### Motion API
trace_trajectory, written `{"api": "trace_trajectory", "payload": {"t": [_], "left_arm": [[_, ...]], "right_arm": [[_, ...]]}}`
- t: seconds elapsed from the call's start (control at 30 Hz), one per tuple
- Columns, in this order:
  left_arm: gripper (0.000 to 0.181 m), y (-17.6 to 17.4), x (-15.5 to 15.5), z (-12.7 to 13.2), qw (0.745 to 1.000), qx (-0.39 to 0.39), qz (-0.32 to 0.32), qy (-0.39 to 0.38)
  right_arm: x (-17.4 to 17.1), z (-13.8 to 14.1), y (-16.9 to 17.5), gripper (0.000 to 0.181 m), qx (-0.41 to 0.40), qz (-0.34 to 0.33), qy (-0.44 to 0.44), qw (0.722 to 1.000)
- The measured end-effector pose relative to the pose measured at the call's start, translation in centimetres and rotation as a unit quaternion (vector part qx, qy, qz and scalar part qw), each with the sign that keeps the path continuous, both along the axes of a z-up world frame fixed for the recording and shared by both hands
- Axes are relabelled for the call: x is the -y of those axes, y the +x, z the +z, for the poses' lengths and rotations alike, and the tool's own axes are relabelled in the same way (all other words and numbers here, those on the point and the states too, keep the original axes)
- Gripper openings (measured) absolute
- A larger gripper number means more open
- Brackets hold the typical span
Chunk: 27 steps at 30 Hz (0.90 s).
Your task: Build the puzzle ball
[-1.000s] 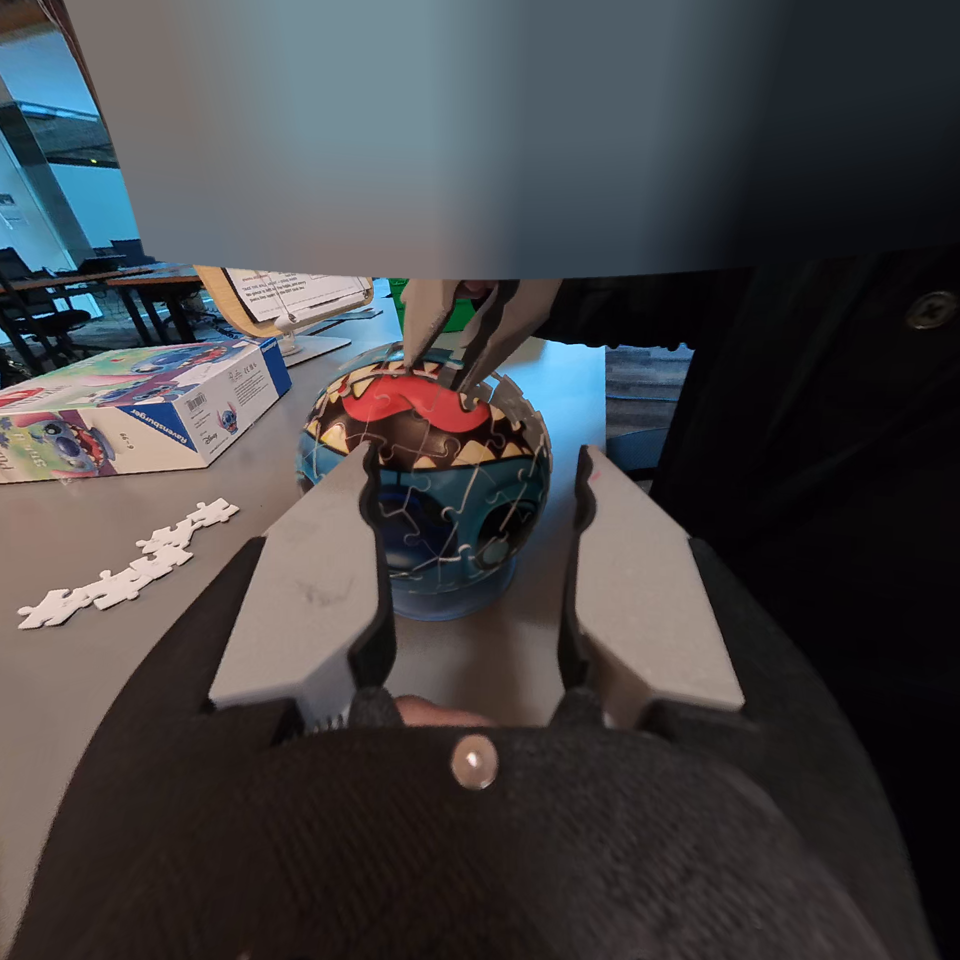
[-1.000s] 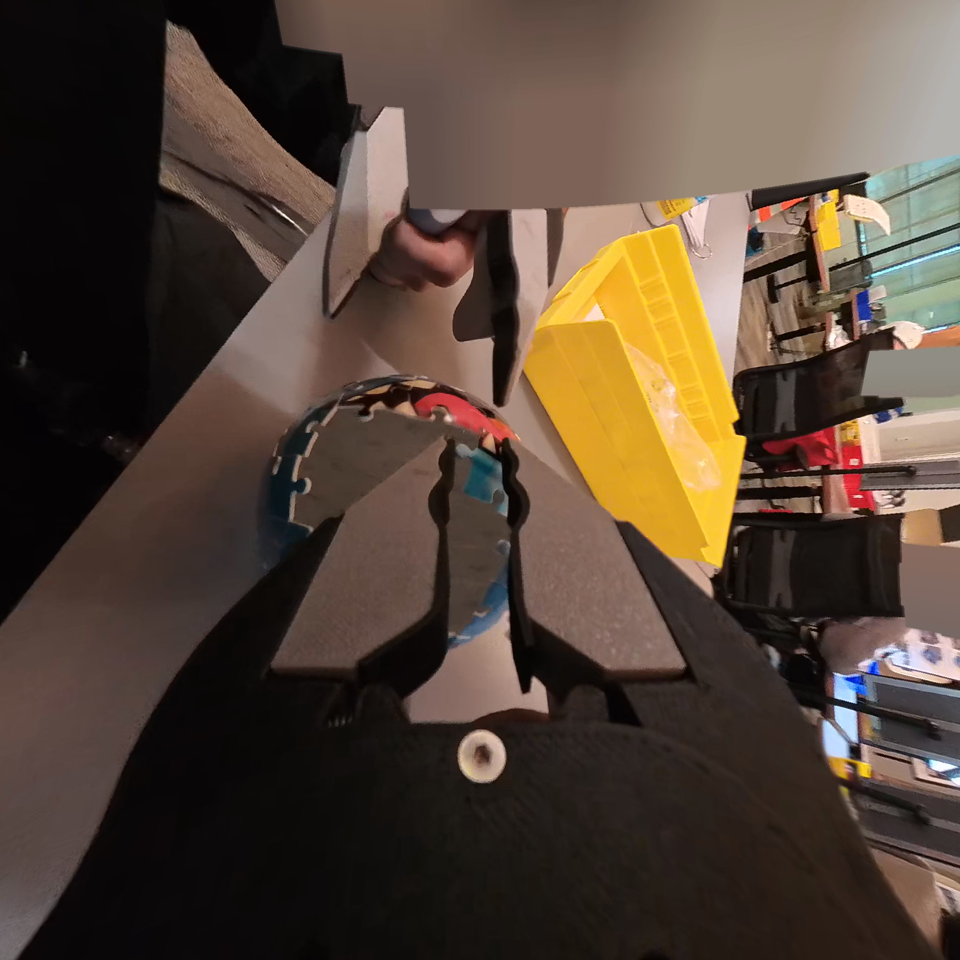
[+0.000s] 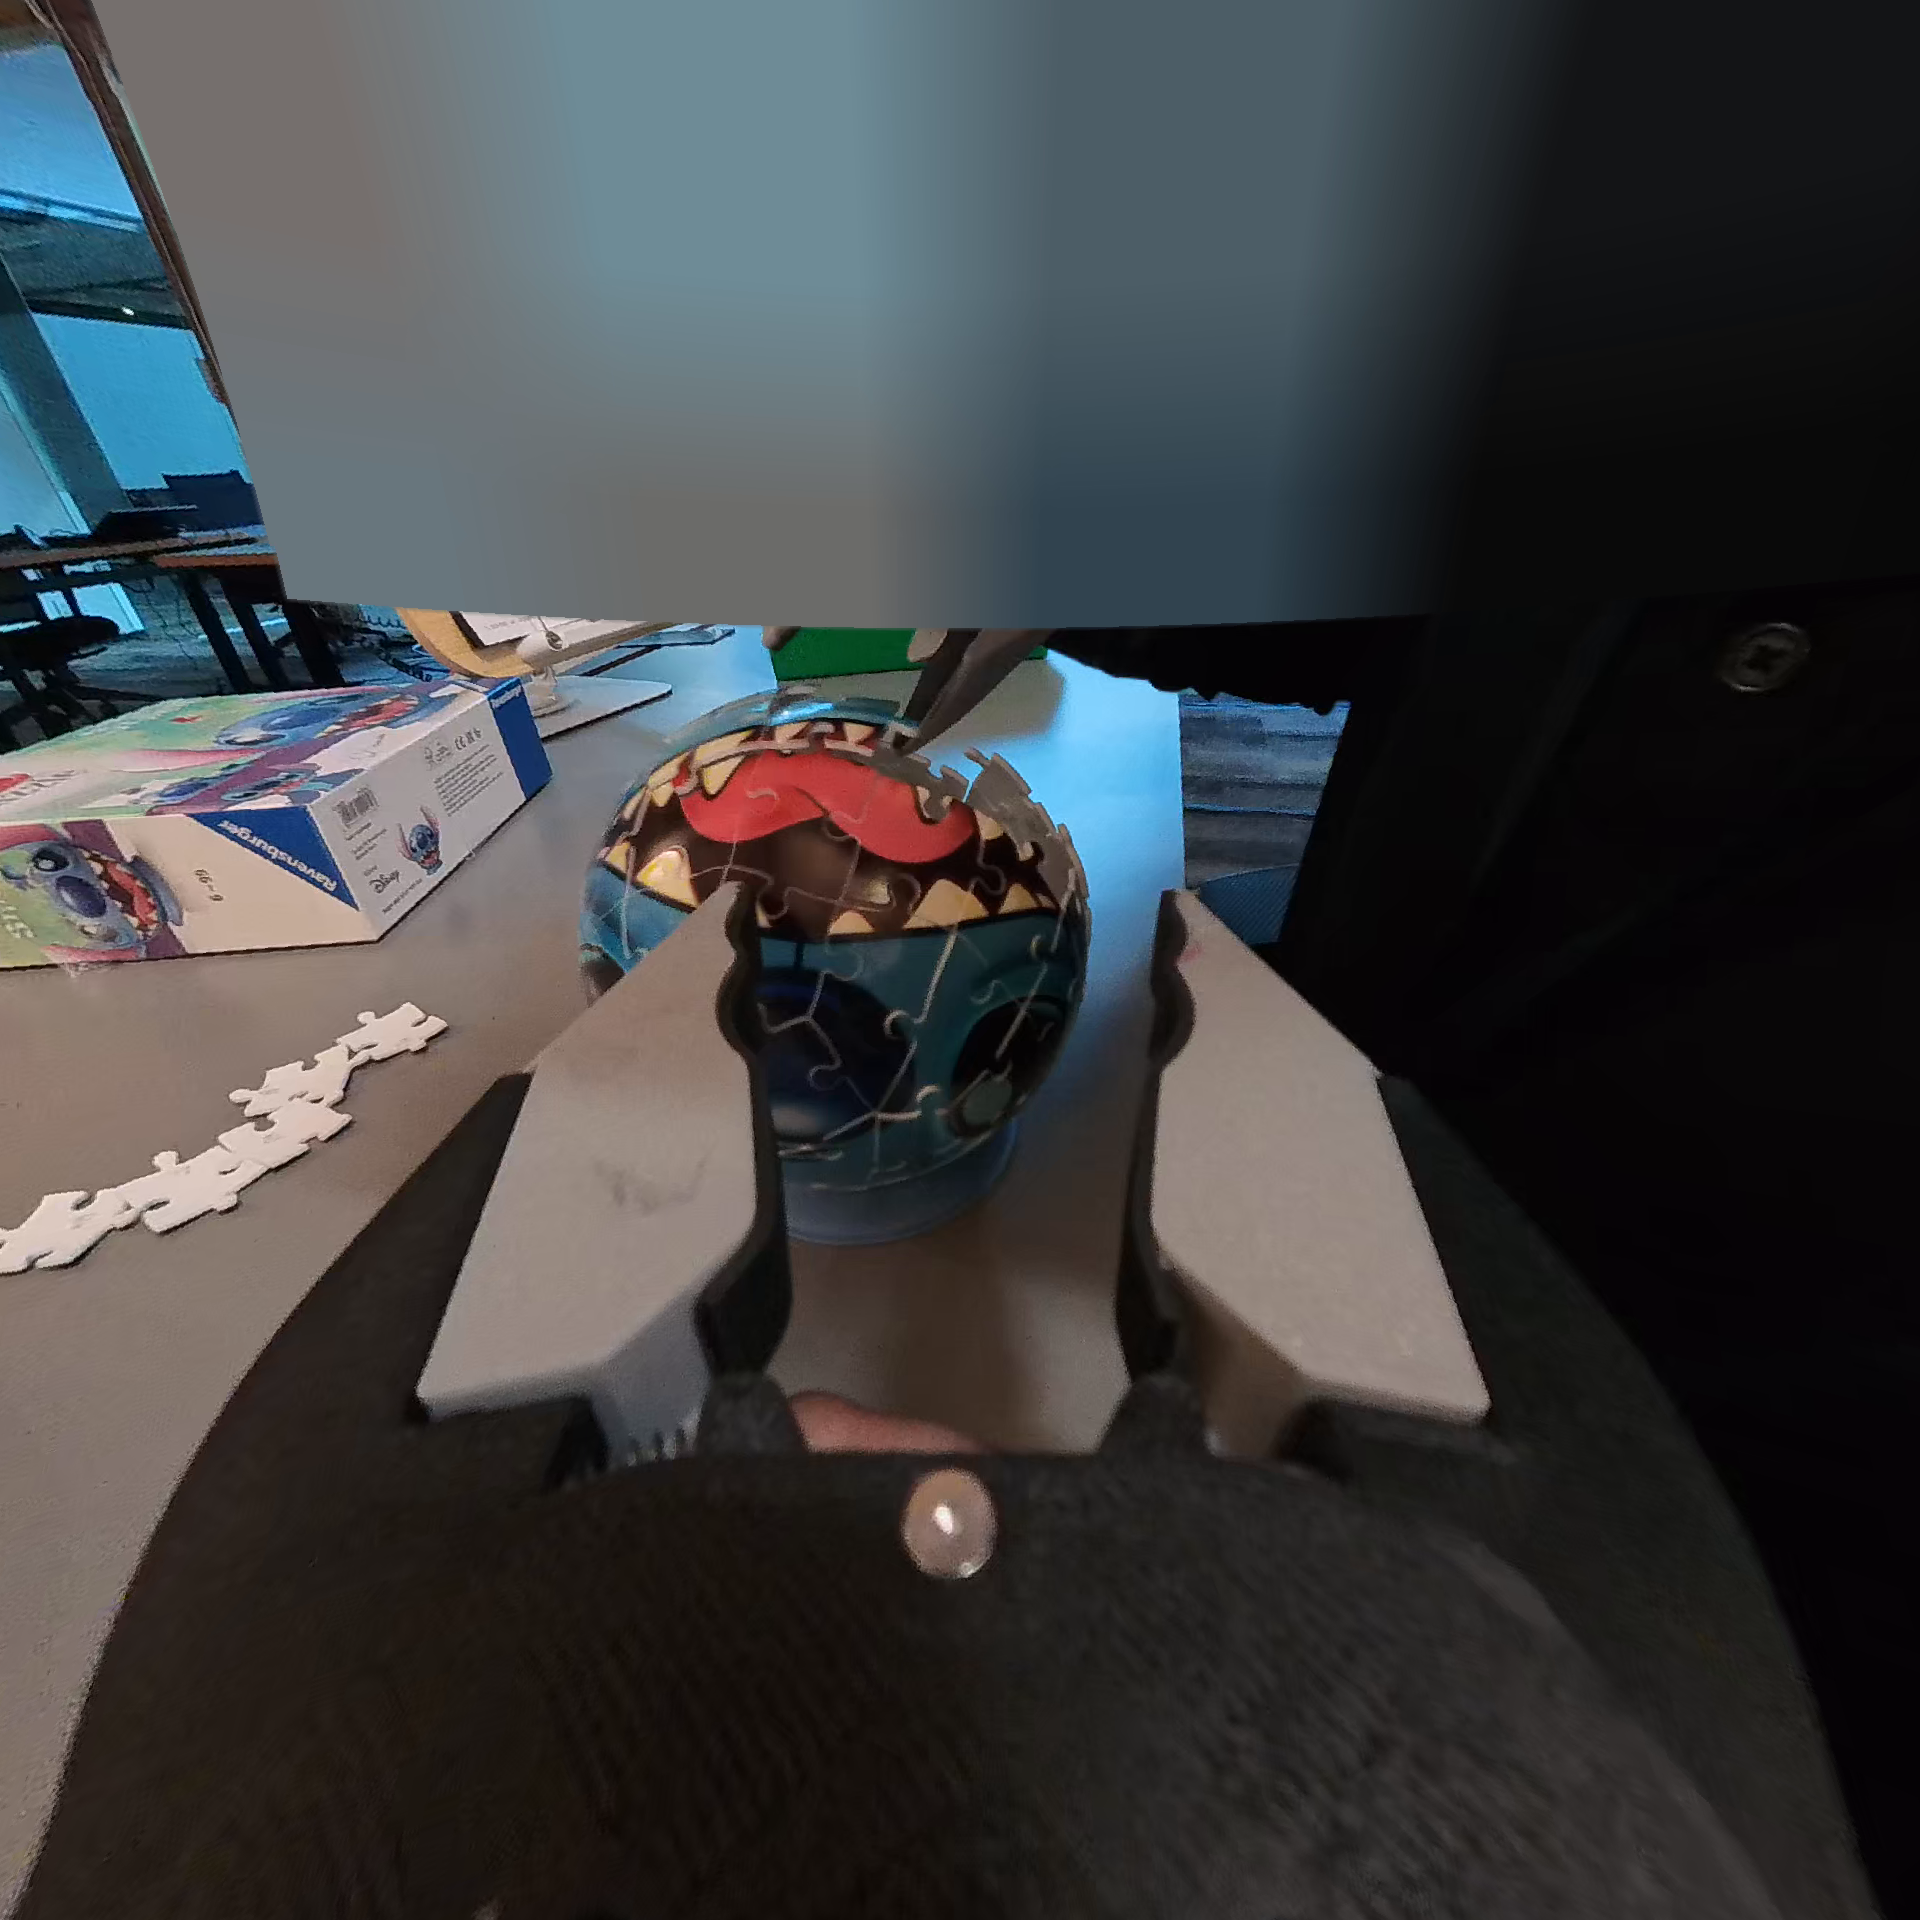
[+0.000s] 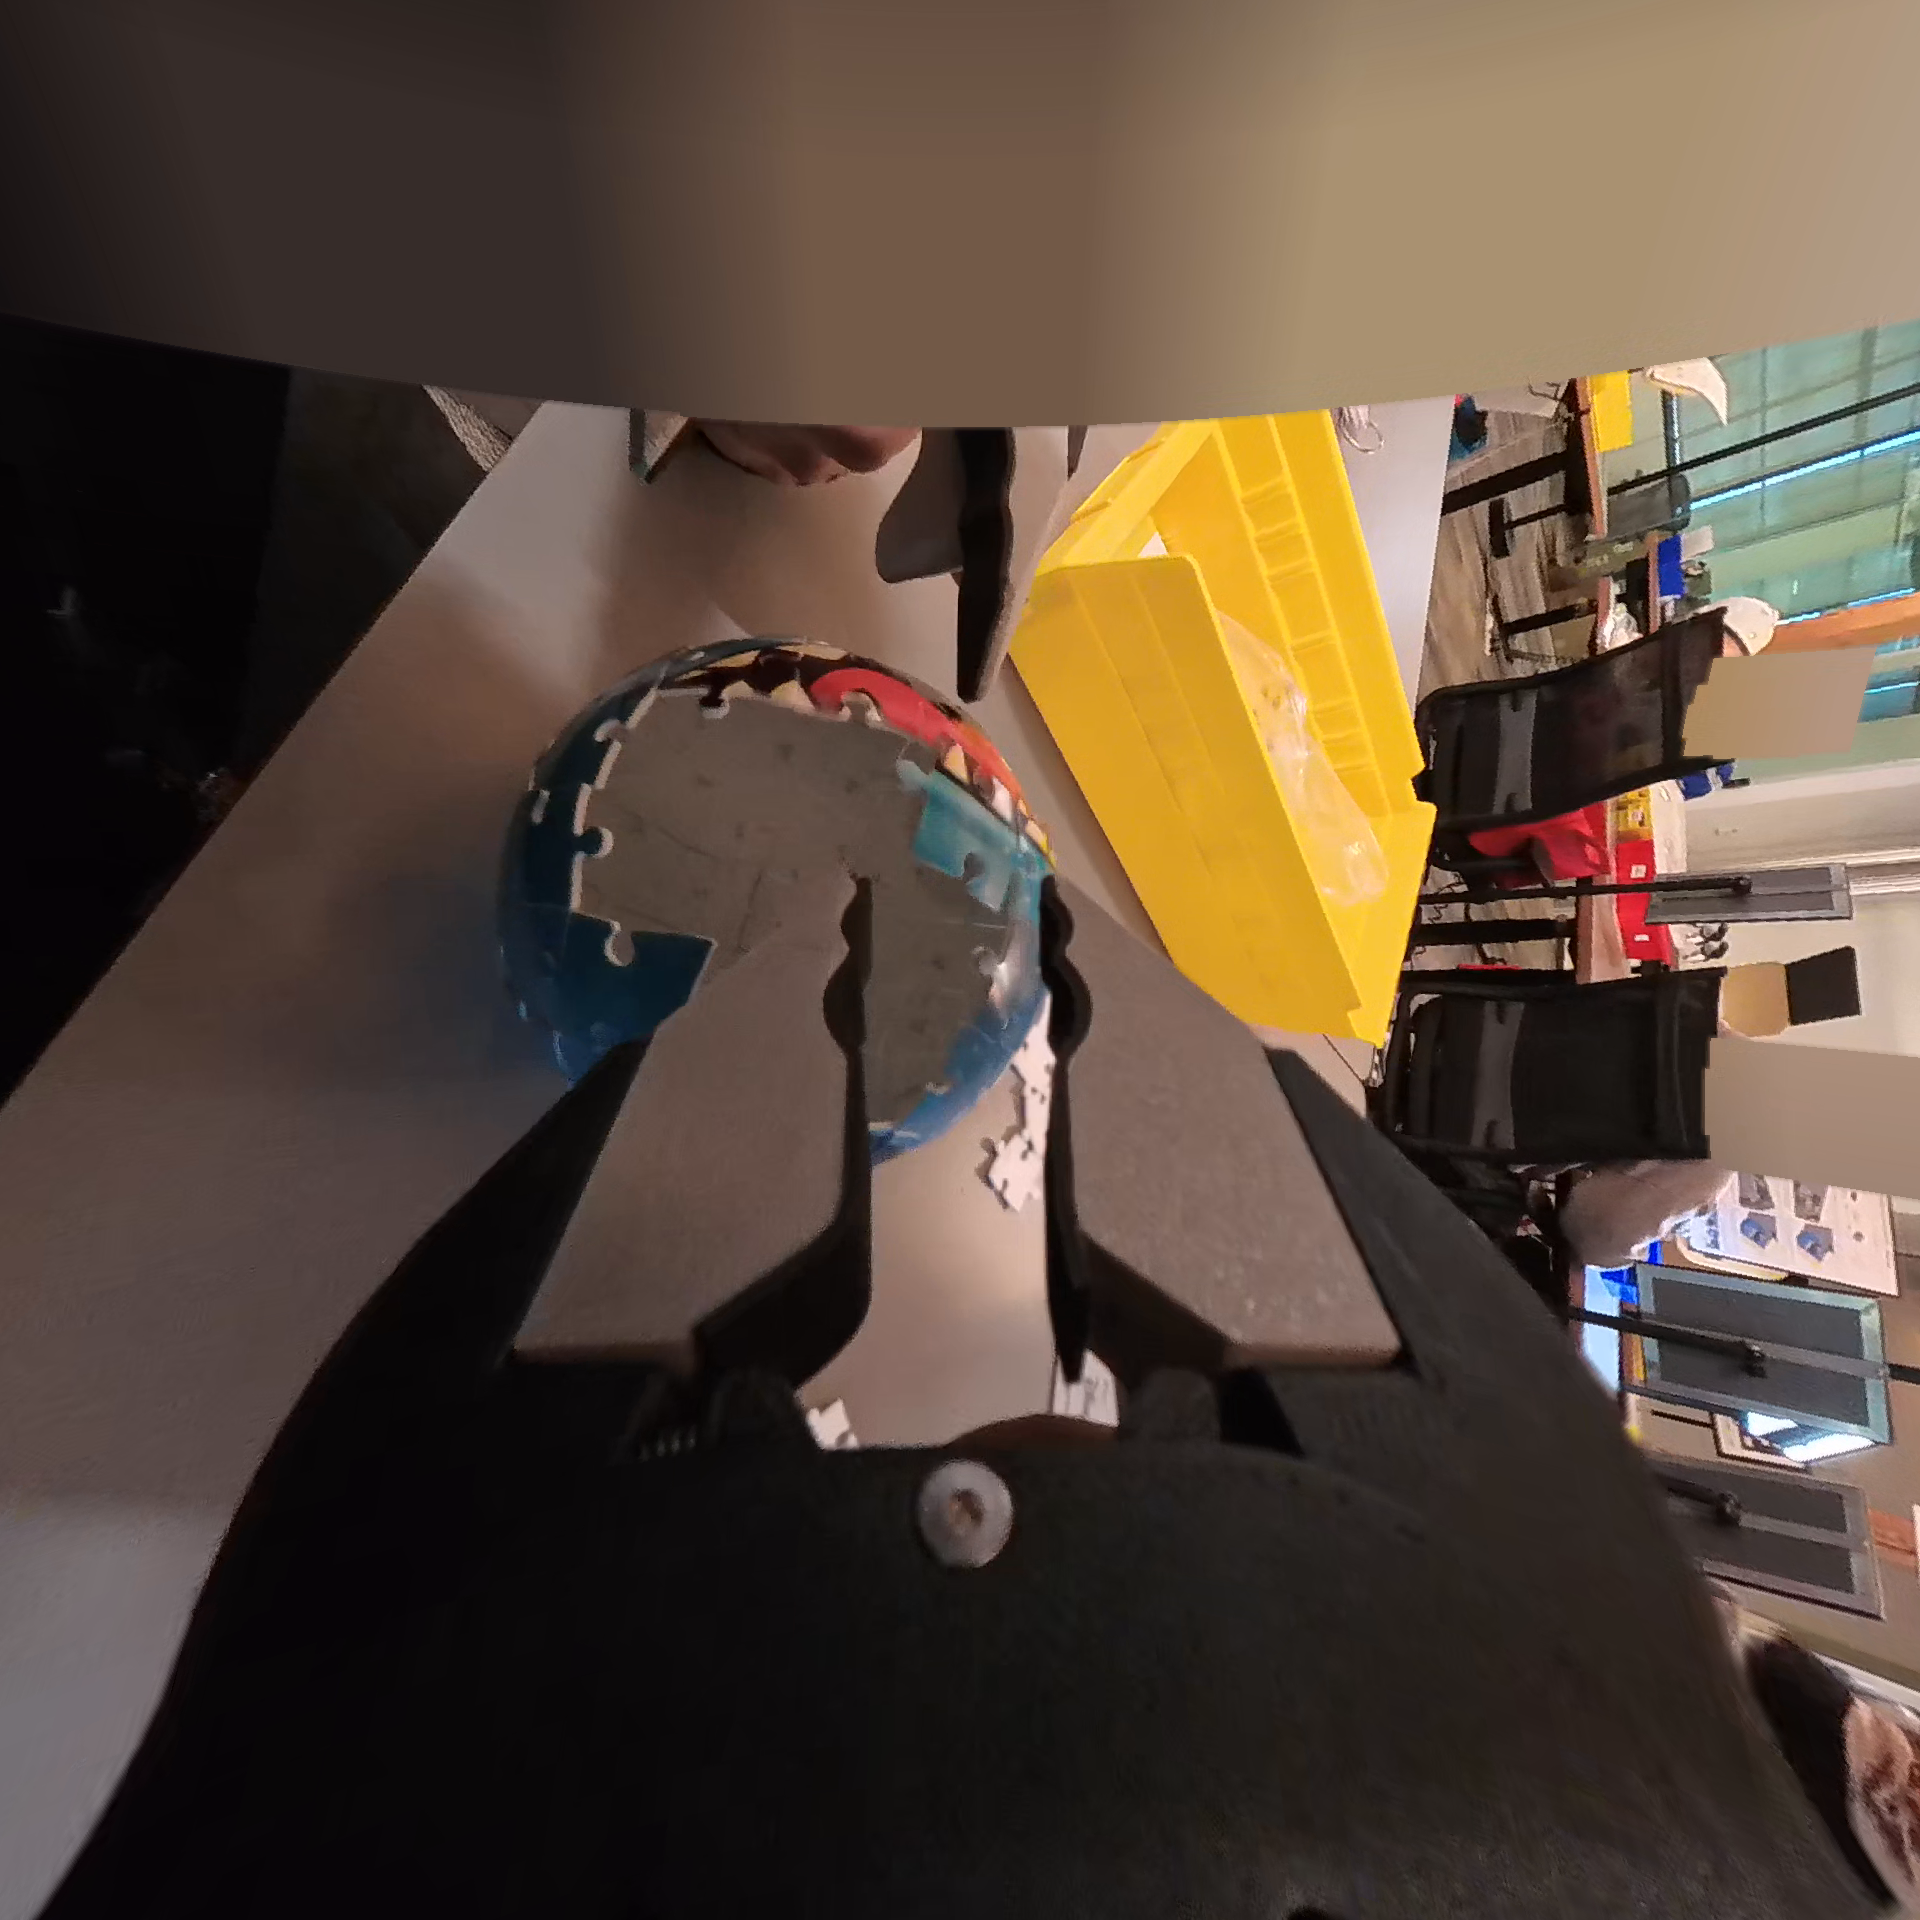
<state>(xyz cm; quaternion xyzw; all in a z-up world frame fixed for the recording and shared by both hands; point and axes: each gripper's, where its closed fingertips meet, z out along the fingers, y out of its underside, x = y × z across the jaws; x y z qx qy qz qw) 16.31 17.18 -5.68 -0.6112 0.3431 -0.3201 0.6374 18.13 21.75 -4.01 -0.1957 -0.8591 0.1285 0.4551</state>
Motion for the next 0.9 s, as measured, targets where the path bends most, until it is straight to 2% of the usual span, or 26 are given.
{"api": "trace_trajectory", "payload": {"t": [0.13, 0.33, 0.53, 0.7, 0.9], "left_arm": [[0.074, -0.2, 0.0, 0.2, 1.000, 0.010, -0.001, 0.000], [0.074, -0.2, 0.1, 0.2, 1.000, 0.010, -0.001, 0.004], [0.074, -0.2, 0.1, 0.4, 1.000, 0.019, -0.006, 0.003], [0.073, -0.3, 0.1, 0.5, 1.000, 0.022, -0.004, 0.004], [0.073, 0.0, 0.1, 0.5, 1.000, 0.024, -0.008, 0.002]], "right_arm": [[0.6, -0.1, -1.0, 0.036, 0.005, 0.016, 0.032, 0.999], [0.4, -0.8, -2.1, 0.036, 0.007, 0.028, 0.078, 0.997], [0.2, -1.5, -2.3, 0.027, 0.006, 0.032, 0.137, 0.990], [0.1, -1.1, -2.6, 0.016, -0.025, 0.035, 0.168, 0.985], [0.5, -1.1, -2.6, 0.015, -0.039, 0.048, 0.185, 0.981]]}}
